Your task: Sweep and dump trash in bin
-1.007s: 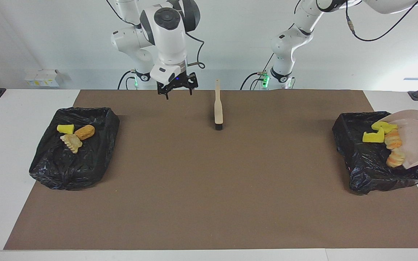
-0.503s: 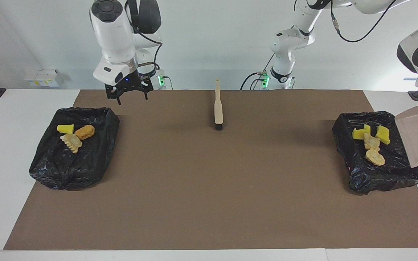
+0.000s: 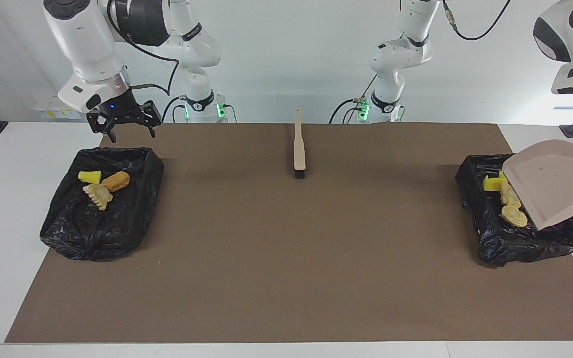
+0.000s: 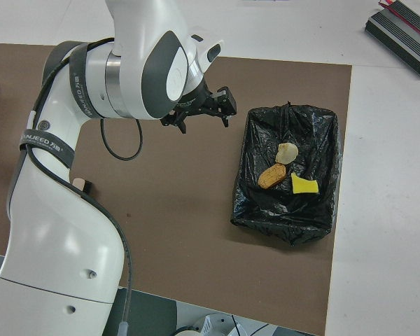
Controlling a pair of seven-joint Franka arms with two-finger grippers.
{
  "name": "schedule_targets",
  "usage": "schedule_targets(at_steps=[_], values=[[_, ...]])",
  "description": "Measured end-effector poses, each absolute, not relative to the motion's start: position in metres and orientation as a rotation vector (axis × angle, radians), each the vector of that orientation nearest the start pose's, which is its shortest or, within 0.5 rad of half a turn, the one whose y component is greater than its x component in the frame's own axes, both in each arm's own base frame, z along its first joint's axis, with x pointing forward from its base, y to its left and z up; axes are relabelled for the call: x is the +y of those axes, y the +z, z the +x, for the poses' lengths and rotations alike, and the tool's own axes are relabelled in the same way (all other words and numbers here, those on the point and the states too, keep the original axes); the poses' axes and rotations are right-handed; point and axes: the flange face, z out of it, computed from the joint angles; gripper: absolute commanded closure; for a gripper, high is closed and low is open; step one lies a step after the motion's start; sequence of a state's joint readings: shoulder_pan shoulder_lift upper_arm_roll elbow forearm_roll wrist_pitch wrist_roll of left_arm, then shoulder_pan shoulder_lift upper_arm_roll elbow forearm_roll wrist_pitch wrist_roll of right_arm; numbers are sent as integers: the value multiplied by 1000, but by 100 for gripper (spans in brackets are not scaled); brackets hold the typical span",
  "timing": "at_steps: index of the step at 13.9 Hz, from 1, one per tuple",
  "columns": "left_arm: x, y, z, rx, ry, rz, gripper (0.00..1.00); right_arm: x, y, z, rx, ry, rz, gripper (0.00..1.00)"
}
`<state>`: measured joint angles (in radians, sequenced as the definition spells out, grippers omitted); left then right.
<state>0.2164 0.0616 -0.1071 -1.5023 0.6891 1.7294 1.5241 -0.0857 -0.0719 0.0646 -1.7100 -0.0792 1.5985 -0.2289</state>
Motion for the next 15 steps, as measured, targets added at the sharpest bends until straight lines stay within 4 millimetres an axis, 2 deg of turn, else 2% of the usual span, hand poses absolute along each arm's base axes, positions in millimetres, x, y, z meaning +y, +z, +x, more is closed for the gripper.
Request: schedule_targets(at_steps=[2, 4, 7, 11, 15], values=[[103, 644, 573, 1615, 423, -2103, 100, -19, 617, 530, -221, 60, -3201, 0], [59, 632, 567, 1523, 373, -2317, 100, -10, 627, 527, -119, 71, -3196, 0], [-28, 608, 557, 1399, 333, -2550, 100, 8, 635, 526, -63, 73, -3196, 0], [-162, 551, 532, 1058, 281, -2852, 100, 3, 635, 526, -28, 76, -3170, 0], [-259, 503, 515, 765, 136, -3029, 100, 2, 635, 526, -17, 78, -3164, 0]])
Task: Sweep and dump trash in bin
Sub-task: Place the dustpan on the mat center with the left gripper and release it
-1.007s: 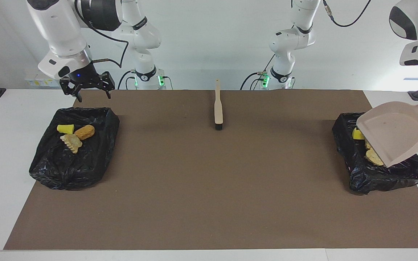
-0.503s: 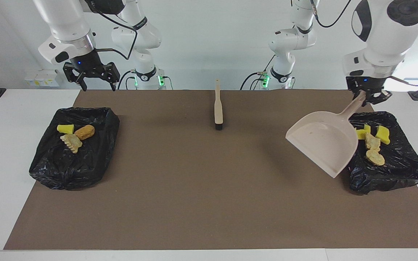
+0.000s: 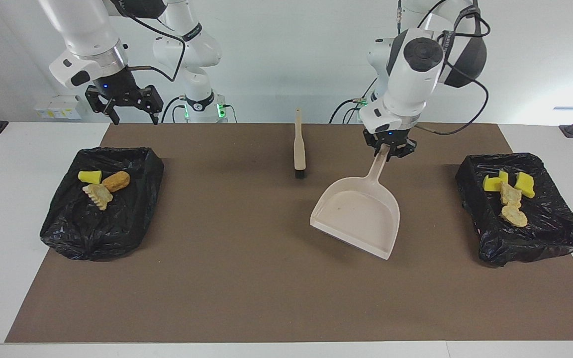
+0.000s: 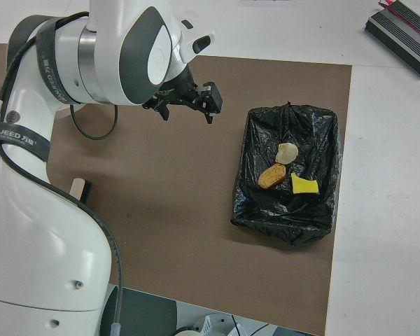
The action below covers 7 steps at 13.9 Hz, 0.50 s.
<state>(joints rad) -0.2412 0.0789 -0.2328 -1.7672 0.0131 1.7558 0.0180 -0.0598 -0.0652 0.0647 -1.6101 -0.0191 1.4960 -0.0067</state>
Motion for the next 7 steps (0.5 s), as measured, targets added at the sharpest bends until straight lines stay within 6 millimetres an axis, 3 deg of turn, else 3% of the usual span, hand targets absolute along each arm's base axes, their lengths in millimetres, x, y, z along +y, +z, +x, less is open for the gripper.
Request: schedule_targets(at_steps=[3, 7], values=[[-308, 455, 522, 510, 56, -3122, 100, 2, 635, 526, -16, 81, -3164, 0], [-338, 406, 532, 354, 20, -3181, 100, 1, 634, 526, -15, 83, -3164, 0]])
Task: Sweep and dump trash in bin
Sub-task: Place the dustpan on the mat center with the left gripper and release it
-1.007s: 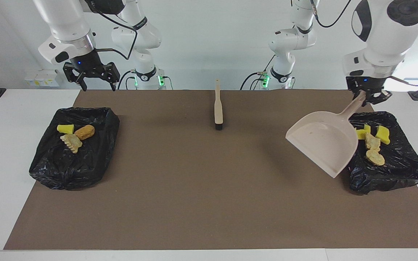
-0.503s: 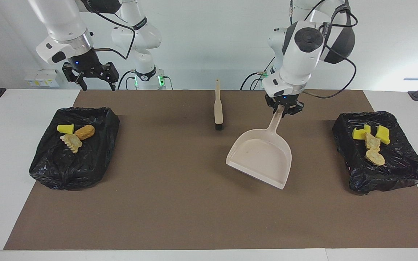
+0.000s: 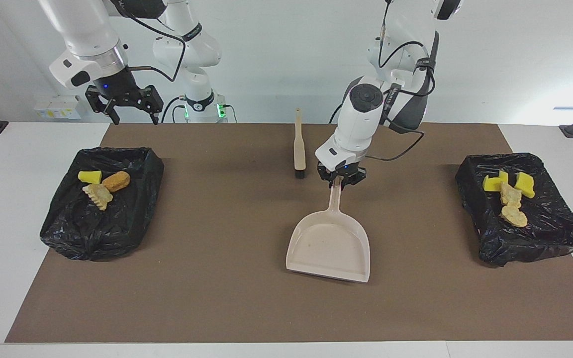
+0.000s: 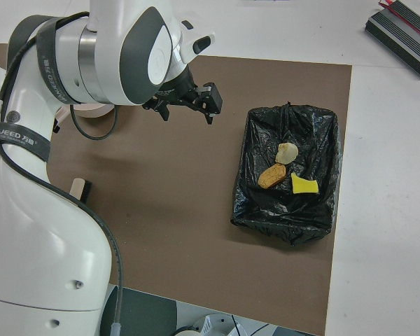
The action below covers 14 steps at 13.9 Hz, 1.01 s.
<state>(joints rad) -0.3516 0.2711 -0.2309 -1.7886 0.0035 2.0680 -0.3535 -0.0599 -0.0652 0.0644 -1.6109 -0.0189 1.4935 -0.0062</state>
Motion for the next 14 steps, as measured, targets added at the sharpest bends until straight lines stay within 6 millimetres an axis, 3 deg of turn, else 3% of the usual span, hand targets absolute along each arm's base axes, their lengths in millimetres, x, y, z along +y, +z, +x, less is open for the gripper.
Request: schedule_targets(at_steps=[4, 5, 6, 11, 14], values=[[-351, 384, 525, 335, 22, -3191, 97, 1, 634, 526, -15, 83, -3163, 0], [-354, 381, 522, 328, 19, -3193, 60, 1, 634, 526, -15, 83, -3164, 0], [-356, 379, 520, 323, 17, -3194, 1, 1, 634, 526, -14, 83, -3165, 0], [-352, 380, 521, 312, 19, -3191, 0, -2, 634, 526, -7, 86, -3168, 0], [-321, 399, 532, 232, 34, -3176, 0, -5, 636, 524, 3, 135, -3168, 0]])
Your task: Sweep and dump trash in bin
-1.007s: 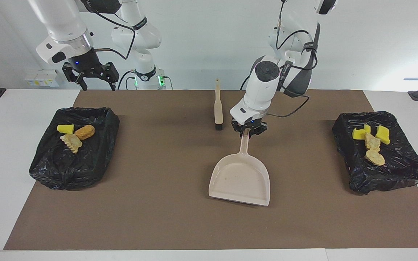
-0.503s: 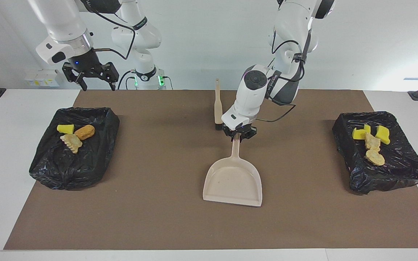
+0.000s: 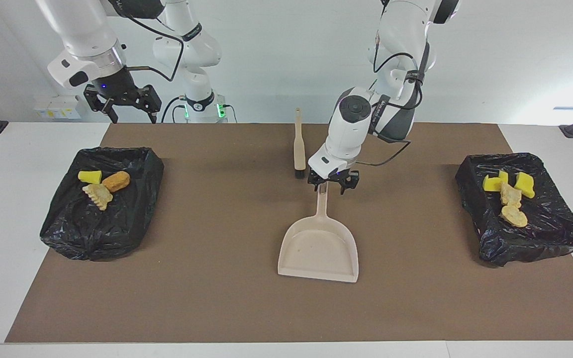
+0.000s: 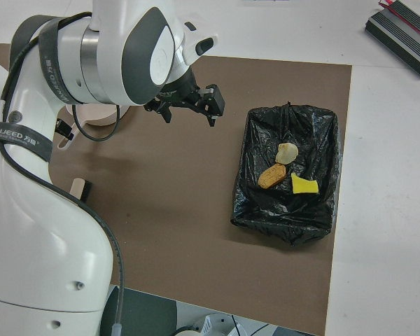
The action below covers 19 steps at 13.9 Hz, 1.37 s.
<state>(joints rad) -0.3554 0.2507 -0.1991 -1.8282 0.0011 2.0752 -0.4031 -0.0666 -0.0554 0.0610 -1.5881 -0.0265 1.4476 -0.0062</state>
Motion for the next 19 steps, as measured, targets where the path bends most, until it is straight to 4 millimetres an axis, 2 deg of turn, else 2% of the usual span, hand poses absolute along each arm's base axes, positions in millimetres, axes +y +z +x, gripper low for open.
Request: schedule_targets(at_steps=[2, 5, 7, 11, 13, 17, 19], values=[[-278, 425, 542, 197, 55, -3160, 0, -5, 643, 529, 3, 150, -3166, 0], [-202, 464, 553, 336, 85, -3130, 0, 1, 644, 536, -16, 137, -3165, 0], [-162, 483, 552, 438, 114, -3111, 0, 2, 643, 536, -11, 138, -3164, 0], [-112, 514, 544, 532, 152, -3090, 0, 5, 642, 536, 6, 144, -3164, 0], [-93, 543, 538, 536, 172, -3087, 0, 5, 640, 536, 14, 145, -3165, 0], [-73, 600, 526, 488, 174, -3092, 0, 5, 640, 536, 87, 140, -3166, 0], [-68, 627, 511, 469, 144, -3091, 0, 5, 640, 535, 90, 141, -3166, 0]])
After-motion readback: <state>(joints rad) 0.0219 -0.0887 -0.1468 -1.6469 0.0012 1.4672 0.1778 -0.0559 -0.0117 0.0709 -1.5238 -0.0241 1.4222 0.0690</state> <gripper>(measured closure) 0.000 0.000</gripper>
